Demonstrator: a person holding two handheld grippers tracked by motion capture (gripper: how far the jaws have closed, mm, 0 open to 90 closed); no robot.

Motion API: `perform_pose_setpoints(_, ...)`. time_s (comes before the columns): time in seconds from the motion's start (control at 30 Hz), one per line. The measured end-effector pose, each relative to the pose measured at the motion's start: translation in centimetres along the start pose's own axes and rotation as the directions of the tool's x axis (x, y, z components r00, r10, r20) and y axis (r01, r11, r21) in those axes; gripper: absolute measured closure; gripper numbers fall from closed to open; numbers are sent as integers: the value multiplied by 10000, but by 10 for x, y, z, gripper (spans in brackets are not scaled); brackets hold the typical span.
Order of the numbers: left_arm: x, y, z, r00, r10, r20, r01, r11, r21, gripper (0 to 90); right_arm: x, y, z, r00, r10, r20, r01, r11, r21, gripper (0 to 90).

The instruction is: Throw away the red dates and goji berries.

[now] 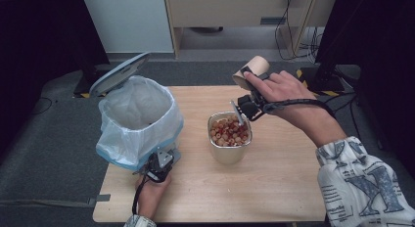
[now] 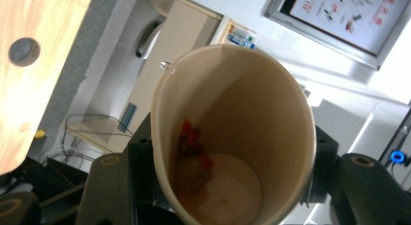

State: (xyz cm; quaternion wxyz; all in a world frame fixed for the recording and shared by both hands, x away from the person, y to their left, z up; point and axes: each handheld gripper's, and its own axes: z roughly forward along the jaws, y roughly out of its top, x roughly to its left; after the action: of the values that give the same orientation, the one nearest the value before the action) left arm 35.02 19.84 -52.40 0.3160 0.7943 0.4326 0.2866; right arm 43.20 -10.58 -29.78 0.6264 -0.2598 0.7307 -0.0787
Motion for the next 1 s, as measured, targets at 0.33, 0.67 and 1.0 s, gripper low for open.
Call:
perform_pose_setpoints(0.33, 0, 0, 0, 10000, -11, 12, 11, 10000, 2, 892, 16, 5, 9, 9982, 343, -486, -349, 9993, -130, 409)
perform_pose_setpoints(0.67, 0, 0, 0, 10000, -24, 20, 24, 10000, -1, 892, 22, -6, 10, 9603, 2637, -912, -2682, 9625, -405, 406)
perform_pose_setpoints(1.0, 0, 0, 0, 10000, -58, 32, 58, 10000, -34, 892, 29, -17, 16, 8884, 4337, -1505, -4465, 8925, -641, 406)
